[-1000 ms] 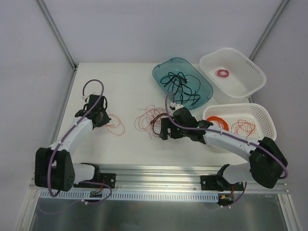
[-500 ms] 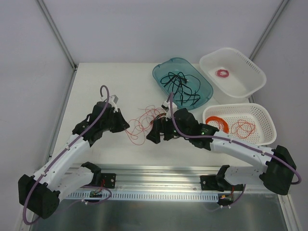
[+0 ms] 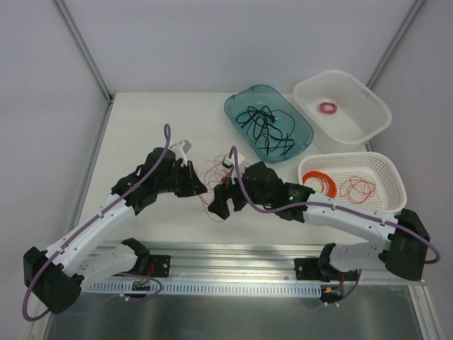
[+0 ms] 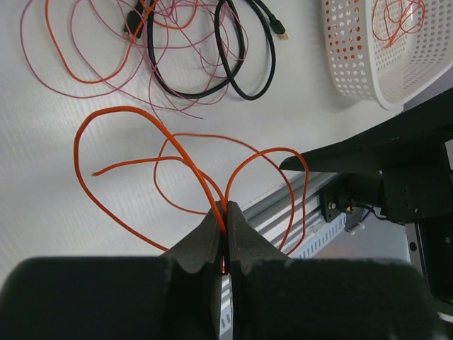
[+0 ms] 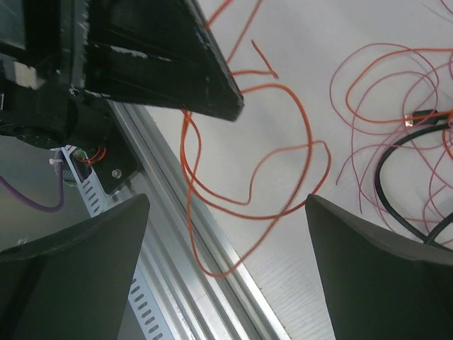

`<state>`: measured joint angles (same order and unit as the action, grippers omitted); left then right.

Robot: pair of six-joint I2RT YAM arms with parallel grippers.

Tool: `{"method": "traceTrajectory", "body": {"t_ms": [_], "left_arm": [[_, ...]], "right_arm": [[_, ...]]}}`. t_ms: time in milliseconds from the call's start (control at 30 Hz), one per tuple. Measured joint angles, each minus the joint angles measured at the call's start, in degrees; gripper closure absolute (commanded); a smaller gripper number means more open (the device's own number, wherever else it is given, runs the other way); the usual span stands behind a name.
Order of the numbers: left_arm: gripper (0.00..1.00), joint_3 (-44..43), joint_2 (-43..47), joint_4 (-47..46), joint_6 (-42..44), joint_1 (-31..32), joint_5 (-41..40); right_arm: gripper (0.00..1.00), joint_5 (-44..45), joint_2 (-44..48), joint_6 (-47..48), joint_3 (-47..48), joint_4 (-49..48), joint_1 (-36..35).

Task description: Untangle the cables

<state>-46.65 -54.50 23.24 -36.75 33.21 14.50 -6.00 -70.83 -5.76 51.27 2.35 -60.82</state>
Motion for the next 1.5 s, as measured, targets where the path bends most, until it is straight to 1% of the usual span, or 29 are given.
{"method": "traceTrajectory", "body": {"t_ms": [167, 267, 300, 367, 467, 500, 567, 600, 667, 700, 767, 800, 867, 900, 933, 1000, 1033, 1067, 1167, 1200, 1267, 1300, 1367, 1400, 1500], "left_arm": [[1.00, -1.2, -1.6, 0.1, -0.9, 2.2, -0.4], [1.00, -2.2, -2.3, 0.1, -1.6, 3.0, -1.3], [1.00, -2.5, -2.5, 0.2, -1.9, 3.2, -1.6], [1.00, -3.1, -2.6, 0.2, -2.5, 3.6, -1.9], [1.00, -3.8, -2.6, 0.1, -3.2, 4.0, -2.6], [1.00, -3.9, -2.6, 0.1, -3.4, 4.1, -2.7], [1.00, -3.9, -2.6, 0.2, -3.9, 4.4, -3.0], [1.00, -3.9, -2.6, 0.2, -4.2, 4.4, -3.1], [1.00, -3.9, -2.6, 0.2, -4.8, 4.7, -3.3], [1.00, -3.9, -2.6, 0.2, -4.9, 4.7, -3.3], [1.00, -3.9, -2.6, 0.2, -5.3, 5.0, -3.8], [1.00, -3.9, -2.6, 0.2, -5.6, 5.1, -4.1], [1.00, -3.9, -2.6, 0.2, -5.9, 5.1, -4.6], [1.00, -3.9, -2.6, 0.2, -6.0, 5.0, -4.8], [0.98, -3.9, -2.6, 0.2, -6.0, 5.0, -5.0], [0.92, -3.9, -2.6, 0.2, -6.0, 5.1, -5.5], [0.87, -4.0, -2.6, 0.2, -6.0, 5.0, -5.7], [0.76, -4.1, -2.6, 0.2, -5.9, 5.1, -6.0], [0.64, -5.2, -2.6, 0.6, -5.6, 5.1, -6.1], [0.55, -5.7, -2.6, 0.8, -5.6, 5.1, -6.1], [0.46, -7.4, -2.6, 1.3, -5.2, 5.1, -6.1], [0.36, -8.4, -2.6, 1.5, -4.9, 5.1, -6.0], [0.28, -10.6, -2.5, 1.6, -4.2, 5.1, -6.0], [0.19, -11.7, -2.5, 1.7, -4.1, 5.1, -6.0], [0.10, -14.4, -1.6, 2.0, -2.9, 5.1, -6.0]], "right_arm": [[0.01, 0.2, -2.3, 2.6, 1.8, -0.4, -2.5], [0.06, 0.5, -4.2, 3.6, 2.3, -0.3, -3.7], [0.10, 0.7, -4.8, 3.9, 2.5, -0.3, -4.0], [0.14, 1.1, -6.1, 4.9, 2.8, -0.3, -4.7], [0.25, 1.7, -7.5, 5.7, 2.8, -0.3, -5.6], [0.34, 2.1, -7.8, 5.9, 2.8, -0.3, -5.8], [0.43, 3.0, -8.1, 6.2, 2.8, -0.4, -6.2], [0.52, 3.7, -8.1, 6.2, 2.8, -0.5, -6.3], [0.59, 5.1, -8.1, 6.3, 2.8, -1.0, -6.4], [0.66, 5.8, -8.1, 6.2, 2.8, -1.3, -6.4], [0.74, 7.1, -8.1, 6.2, 2.8, -2.0, -6.4], [0.82, 7.5, -8.1, 6.1, 2.8, -2.2, -6.4], [0.90, 8.3, -7.9, 6.1, 2.8, -2.4, -6.4], [0.96, 8.5, -7.8, 6.1, 2.8, -2.5, -6.5], [0.99, 8.7, -7.6, 6.1, 2.8, -2.5, -6.5], [0.99, 9.1, -7.0, 6.0, 2.8, -2.2, -6.5], [0.99, 9.5, -6.5, 6.0, 2.7, -2.0, -6.5], [0.99, 9.9, -5.9, 6.0, 2.7, -1.8, -6.5], [0.99, 11.2, -3.9, 6.0, 2.7, -0.8, -6.5], [0.99, 11.6, -3.1, 6.0, 2.7, -0.3, -6.5], [0.99, 12.5, -1.8, 6.0, 2.7, 1.0, -6.4], [0.99, 12.9, -1.2, 6.0, 2.7, 1.7, -6.3], [0.99, 13.7, -0.4, 6.0, 2.7, 2.9, -6.2], [0.99, 14.4, 0.0, 6.0, 2.7, 4.0, -6.0], [0.99, 15.9, 0.9, 6.0, 2.8, 6.6, -5.4]]}}
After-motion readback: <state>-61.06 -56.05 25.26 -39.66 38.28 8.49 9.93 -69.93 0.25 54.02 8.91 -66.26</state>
